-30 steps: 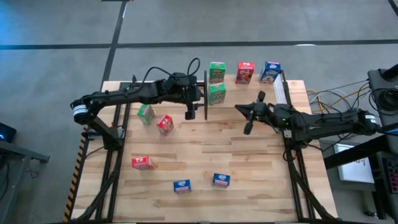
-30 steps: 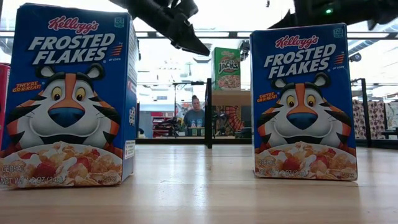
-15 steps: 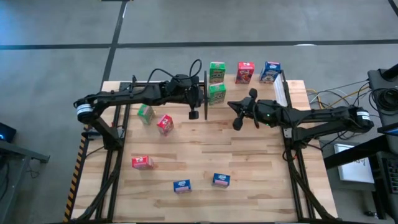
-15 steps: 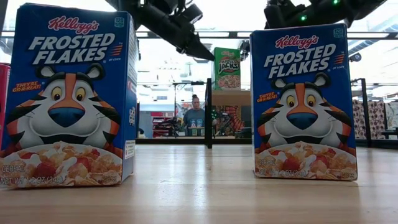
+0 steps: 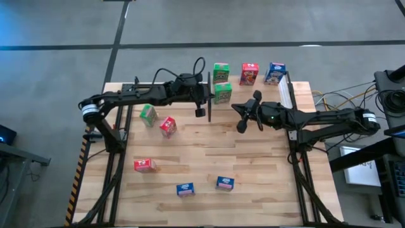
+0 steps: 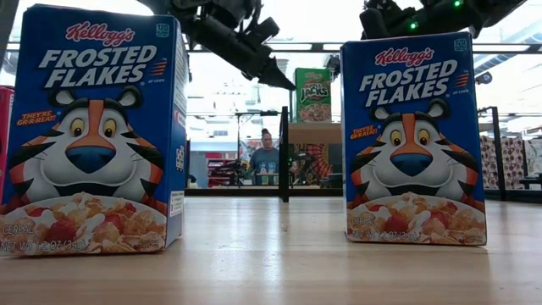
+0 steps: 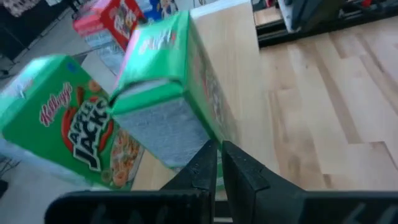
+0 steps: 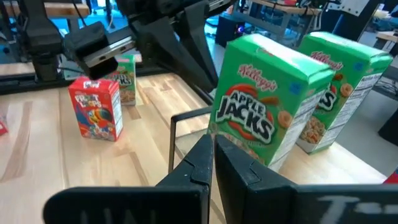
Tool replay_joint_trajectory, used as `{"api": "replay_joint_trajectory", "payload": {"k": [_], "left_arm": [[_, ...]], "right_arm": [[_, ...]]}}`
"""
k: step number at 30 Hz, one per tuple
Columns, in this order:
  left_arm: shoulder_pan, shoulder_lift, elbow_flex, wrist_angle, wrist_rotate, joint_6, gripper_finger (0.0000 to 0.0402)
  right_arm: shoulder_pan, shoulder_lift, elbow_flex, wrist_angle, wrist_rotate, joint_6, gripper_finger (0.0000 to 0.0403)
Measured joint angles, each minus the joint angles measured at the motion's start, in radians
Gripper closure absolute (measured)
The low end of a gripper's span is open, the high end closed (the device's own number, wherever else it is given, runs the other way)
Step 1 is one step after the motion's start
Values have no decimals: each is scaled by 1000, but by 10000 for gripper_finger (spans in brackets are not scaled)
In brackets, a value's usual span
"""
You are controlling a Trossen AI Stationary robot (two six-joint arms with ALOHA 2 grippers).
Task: Stack cereal on shelf
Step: Put the bottom green cereal box on the shelf aligned with other green cereal boxes
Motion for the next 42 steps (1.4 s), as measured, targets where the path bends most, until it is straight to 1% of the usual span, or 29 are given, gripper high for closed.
{"api": "replay_joint_trajectory", "payload": {"k": [5, 10, 20, 22, 27, 31, 34, 39, 42], "left_arm": [[6, 13, 0, 15, -37, -1, 394], [8, 15, 0, 15, -37, -18, 394], [-2, 5, 0, -26, -34, -36, 394], [-6, 5, 0, -44, -18, -39, 394], [-8, 7, 0, -50, 105, -35, 394], [-9, 25, 0, 15, 111, -36, 394], [-9, 43, 0, 33, 77, -36, 394], [-7, 55, 0, 47, -56, -31, 394], [-5, 58, 0, 47, -67, -30, 394]], "right_arm": [[-22, 9, 0, -1, 4, 20, 394], [-60, 23, 0, -34, 62, 54, 394], [-147, 119, 10, -37, 60, 65, 394], [-156, 141, 22, -33, 50, 65, 394], [-158, 191, 56, -33, 50, 49, 394], [-158, 217, 73, -34, 50, 32, 394], [-158, 218, 76, -33, 51, 32, 394], [-157, 217, 76, -29, 51, 32, 394], [-157, 218, 76, -29, 51, 31, 394]]}}
